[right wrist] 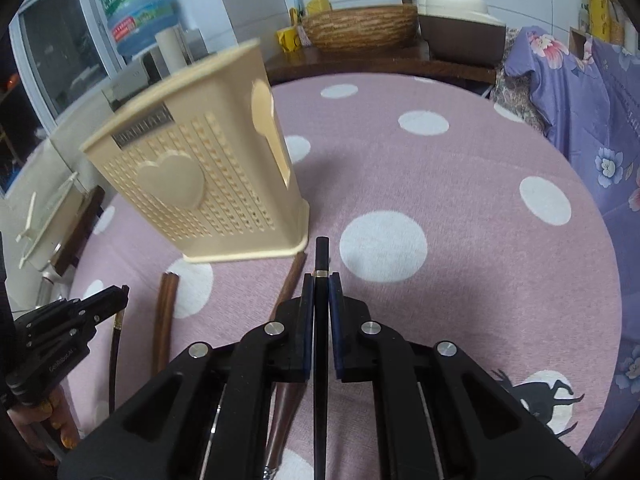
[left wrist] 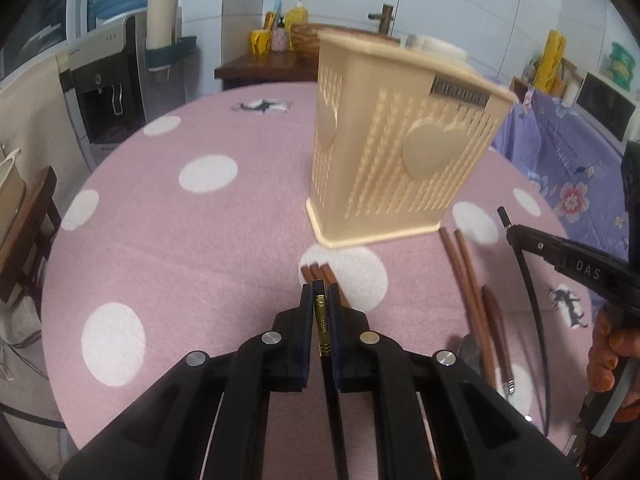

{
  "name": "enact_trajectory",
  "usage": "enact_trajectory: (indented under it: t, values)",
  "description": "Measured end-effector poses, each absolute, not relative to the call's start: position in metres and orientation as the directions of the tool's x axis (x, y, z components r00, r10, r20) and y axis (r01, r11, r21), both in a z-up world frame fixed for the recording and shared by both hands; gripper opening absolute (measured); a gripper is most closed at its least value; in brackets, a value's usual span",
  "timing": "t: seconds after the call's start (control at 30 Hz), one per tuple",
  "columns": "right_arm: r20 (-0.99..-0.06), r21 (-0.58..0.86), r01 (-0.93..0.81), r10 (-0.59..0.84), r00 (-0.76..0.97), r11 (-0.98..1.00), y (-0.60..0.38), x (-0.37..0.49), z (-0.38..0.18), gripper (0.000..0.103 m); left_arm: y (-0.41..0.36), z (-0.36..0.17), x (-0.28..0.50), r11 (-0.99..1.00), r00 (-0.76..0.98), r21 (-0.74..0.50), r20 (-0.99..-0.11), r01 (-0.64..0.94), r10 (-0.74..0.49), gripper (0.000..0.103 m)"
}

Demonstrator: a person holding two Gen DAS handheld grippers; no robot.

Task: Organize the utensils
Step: 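Lift both held black chopsticks and lower them into the beige basket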

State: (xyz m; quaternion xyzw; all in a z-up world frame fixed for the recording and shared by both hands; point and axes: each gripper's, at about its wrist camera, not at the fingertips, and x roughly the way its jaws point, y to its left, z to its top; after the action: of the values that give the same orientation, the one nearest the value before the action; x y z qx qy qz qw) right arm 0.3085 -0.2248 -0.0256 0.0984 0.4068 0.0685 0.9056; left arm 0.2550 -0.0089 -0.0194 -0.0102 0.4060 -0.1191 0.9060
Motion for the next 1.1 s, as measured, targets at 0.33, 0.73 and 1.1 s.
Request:
enact_trajectory:
  t: [0.33,0.73,1.1]
  values:
    - [-0.571,0.264,-0.121,0.256,0.780,0.957,-0.246,0.274,0.051,0.008,0.015,0.066,0.236,0.969,0.789,-0.134,-0.563,0.207,-0.246,0.008]
    - [-0.495,0.258,-0.153,0.267,0.827,0.954,-0.264,0.254,0.100,0.008,0.030,0.107,0.229,0.976,0.857,-0.112,-0.466,0.188,-0.218,0.008]
    - [-0.484,0.218,-0.167,0.255,0.837,0.962,-0.261,0.255,0.119,0.008,0.036,0.128,0.229,0.982,0.885,-0.076,-0.425,0.174,-0.190,0.008]
